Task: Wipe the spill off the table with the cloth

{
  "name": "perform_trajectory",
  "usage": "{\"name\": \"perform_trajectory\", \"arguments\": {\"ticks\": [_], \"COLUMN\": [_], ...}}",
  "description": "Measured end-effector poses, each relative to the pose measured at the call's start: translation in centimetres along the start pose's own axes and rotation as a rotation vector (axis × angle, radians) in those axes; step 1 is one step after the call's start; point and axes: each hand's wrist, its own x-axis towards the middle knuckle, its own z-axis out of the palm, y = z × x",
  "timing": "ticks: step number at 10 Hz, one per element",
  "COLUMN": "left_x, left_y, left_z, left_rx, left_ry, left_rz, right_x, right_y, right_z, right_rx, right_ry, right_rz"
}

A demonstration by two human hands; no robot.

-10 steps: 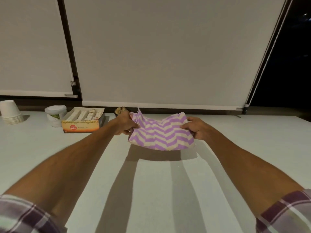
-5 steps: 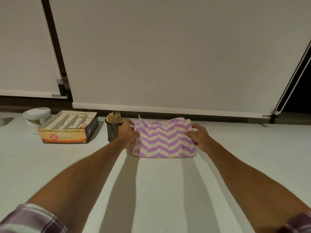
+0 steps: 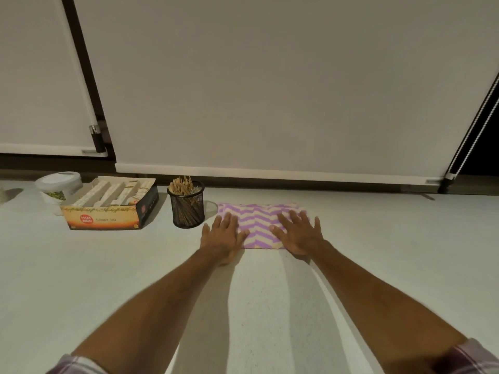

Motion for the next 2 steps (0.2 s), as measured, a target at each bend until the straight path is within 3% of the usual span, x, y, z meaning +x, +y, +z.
{"name": "perform_trajectory", "arguments": {"ticks": [2], "left_x": [-4.9], "left_y": [1.4], "left_z": [-1.2], "left_rx": [0.026], "left_ry": [0.038], "left_rz": [0.027], "right_x": [-3.8], "right_y": [-3.1], "right_z": [-2.6], "right_rx": [0.025], "right_ry": [0.113], "right_rz": [-0.012]}}
